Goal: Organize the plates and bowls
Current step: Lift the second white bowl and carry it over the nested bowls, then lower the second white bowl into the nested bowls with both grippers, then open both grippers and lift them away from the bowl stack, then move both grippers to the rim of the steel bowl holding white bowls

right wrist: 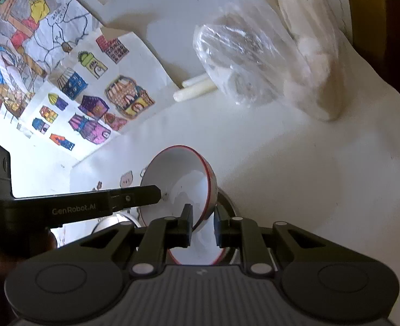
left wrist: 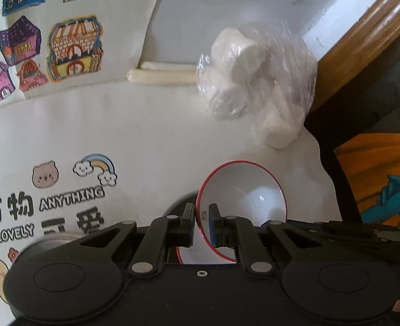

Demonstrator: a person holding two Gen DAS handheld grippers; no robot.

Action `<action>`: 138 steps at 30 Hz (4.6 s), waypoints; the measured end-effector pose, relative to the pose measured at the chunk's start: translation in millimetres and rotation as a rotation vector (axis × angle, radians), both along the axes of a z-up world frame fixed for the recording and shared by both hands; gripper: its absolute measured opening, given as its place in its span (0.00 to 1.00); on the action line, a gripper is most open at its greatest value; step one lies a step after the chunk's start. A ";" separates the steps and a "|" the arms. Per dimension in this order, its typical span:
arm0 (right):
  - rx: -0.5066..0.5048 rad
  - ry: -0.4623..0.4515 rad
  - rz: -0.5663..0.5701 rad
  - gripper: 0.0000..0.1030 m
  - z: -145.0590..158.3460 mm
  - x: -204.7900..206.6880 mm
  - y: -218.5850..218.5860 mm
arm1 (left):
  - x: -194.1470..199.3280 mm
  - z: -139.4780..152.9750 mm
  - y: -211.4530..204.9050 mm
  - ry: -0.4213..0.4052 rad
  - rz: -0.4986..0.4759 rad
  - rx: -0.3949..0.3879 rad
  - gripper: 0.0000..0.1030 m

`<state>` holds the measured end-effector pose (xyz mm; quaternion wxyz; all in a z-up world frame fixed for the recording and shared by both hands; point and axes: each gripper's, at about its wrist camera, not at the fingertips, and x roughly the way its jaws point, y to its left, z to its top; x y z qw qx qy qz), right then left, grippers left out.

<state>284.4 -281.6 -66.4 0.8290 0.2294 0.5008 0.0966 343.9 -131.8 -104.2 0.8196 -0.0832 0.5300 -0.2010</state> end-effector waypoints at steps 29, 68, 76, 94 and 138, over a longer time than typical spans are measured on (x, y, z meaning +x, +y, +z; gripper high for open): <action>-0.030 0.099 0.073 0.18 -19.9 -4.3 10.9 | -9.0 -23.4 -4.6 0.109 0.010 0.062 0.11; -0.047 0.083 0.115 0.33 -16.1 -1.4 15.4 | -11.9 -16.8 -2.8 0.114 0.034 0.067 0.22; -0.086 0.042 0.065 0.65 2.8 -13.6 12.0 | -21.6 5.3 12.1 0.054 0.038 0.023 0.41; -0.409 -0.056 -0.159 1.00 69.0 -86.9 29.4 | -73.9 50.2 69.1 -0.170 -0.018 -0.023 0.99; -0.442 0.142 -0.255 1.00 26.8 -94.5 13.9 | -52.2 15.8 57.0 -0.093 -0.029 0.255 0.99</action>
